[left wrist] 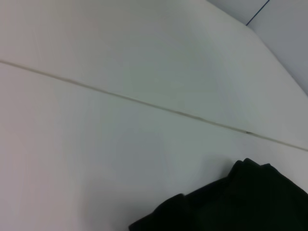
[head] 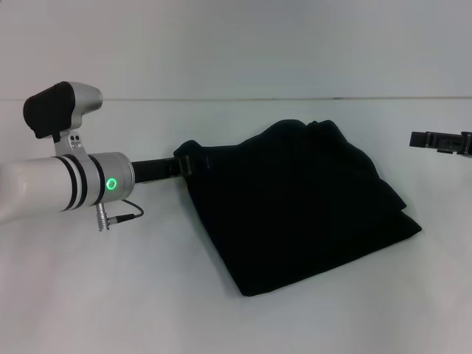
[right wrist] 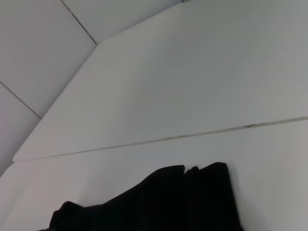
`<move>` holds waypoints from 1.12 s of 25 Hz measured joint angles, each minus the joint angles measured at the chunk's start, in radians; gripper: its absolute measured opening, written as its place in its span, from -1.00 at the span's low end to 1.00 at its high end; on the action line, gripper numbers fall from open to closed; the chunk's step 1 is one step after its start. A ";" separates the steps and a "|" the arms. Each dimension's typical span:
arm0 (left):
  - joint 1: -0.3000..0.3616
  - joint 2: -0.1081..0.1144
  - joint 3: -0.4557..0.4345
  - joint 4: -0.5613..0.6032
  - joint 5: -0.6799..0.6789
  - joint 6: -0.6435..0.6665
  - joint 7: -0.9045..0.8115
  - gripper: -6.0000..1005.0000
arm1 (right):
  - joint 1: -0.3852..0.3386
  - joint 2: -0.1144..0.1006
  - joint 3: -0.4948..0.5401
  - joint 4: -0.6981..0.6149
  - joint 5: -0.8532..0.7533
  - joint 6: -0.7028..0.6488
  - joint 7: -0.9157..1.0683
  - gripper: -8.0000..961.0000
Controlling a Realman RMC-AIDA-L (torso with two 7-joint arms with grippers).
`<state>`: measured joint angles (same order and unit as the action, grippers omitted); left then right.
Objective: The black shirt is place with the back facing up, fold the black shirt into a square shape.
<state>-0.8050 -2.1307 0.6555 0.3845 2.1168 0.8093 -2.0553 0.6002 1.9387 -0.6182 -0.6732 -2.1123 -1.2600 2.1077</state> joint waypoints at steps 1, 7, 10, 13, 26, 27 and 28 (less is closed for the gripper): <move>0.001 -0.002 -0.001 0.002 0.000 -0.001 0.002 0.42 | 0.000 0.000 0.000 0.000 0.000 0.000 -0.003 0.89; -0.006 -0.002 -0.002 0.003 -0.001 -0.008 0.005 -0.14 | -0.002 0.003 0.000 0.006 0.000 0.000 -0.008 0.89; -0.008 -0.001 -0.001 0.004 -0.001 -0.019 0.005 -0.39 | -0.002 0.003 0.002 0.013 0.000 0.000 -0.010 0.87; -0.011 0.002 0.000 0.002 -0.001 -0.020 0.005 -0.61 | -0.003 0.007 0.005 0.013 0.000 0.000 -0.010 0.83; -0.066 0.060 0.043 0.005 0.009 -0.009 -0.001 -0.95 | -0.003 0.041 0.025 0.035 0.006 -0.001 -0.021 0.84; -0.072 0.064 0.055 0.006 0.009 -0.010 -0.003 -0.94 | -0.002 0.044 0.029 0.038 0.006 -0.001 -0.022 0.84; -0.081 0.068 0.065 0.008 0.009 -0.012 -0.003 -0.93 | -0.001 0.047 0.033 0.039 0.007 -0.001 -0.022 0.84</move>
<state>-0.8862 -2.0627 0.7207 0.3923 2.1255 0.7972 -2.0586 0.5990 1.9860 -0.5847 -0.6341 -2.1055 -1.2609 2.0853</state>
